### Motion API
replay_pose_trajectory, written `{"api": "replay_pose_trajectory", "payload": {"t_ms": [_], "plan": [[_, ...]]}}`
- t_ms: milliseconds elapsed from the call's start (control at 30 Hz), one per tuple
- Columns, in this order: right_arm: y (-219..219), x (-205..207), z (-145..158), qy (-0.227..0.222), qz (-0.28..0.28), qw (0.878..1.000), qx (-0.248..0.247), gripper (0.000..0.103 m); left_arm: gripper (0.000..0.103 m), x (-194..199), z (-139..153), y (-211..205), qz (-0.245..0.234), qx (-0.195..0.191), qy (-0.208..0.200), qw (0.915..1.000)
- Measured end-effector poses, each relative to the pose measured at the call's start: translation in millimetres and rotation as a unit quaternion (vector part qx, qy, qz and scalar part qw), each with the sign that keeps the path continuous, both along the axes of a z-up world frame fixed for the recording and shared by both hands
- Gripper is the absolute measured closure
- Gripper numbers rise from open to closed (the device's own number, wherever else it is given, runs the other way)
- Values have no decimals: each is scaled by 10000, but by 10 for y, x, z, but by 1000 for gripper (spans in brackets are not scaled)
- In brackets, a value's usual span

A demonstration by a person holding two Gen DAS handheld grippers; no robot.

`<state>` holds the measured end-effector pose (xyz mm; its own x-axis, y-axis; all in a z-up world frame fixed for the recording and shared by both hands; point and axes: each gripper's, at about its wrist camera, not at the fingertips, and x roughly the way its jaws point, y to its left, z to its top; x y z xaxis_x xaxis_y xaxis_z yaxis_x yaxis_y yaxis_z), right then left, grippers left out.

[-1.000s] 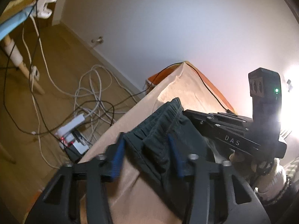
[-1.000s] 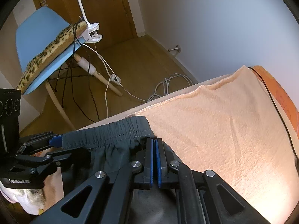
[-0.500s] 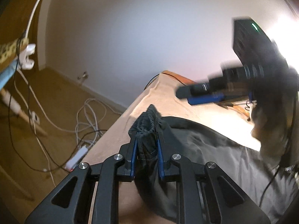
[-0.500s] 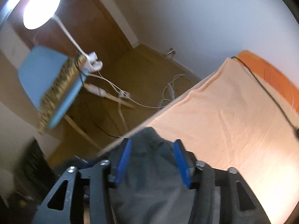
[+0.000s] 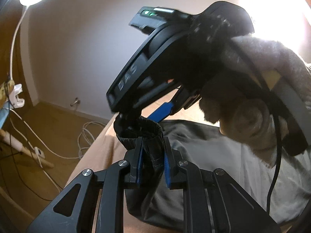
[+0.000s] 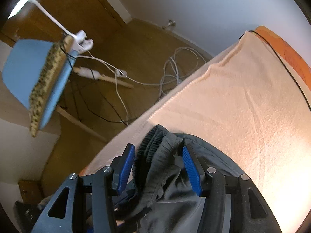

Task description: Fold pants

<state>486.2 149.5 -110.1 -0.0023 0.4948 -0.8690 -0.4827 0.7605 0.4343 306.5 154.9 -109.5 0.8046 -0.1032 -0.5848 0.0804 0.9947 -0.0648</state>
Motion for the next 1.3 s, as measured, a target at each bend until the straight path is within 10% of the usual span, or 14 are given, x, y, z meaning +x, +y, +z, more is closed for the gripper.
{"api": "replay_pose_trajectory", "payload": {"t_ms": [300,400,567,1300], "plan": [[263,-26,-168,-24,293,9986,-444,52,87,18,-26,-36,-221,-70,24,9997],[275,-33,-184,-145,314,9978,-561,72,87,16,-20,-46,-247,-58,25,9997],[31,-36,-114,-150,96,9997,-150,89,88,-41,8,-122,-347,-16,-4,9994],[-2061,-985,418,-310,-1921,9648,1767,91,83,-646,325,-1074,-1426,-184,204,9894]]}}
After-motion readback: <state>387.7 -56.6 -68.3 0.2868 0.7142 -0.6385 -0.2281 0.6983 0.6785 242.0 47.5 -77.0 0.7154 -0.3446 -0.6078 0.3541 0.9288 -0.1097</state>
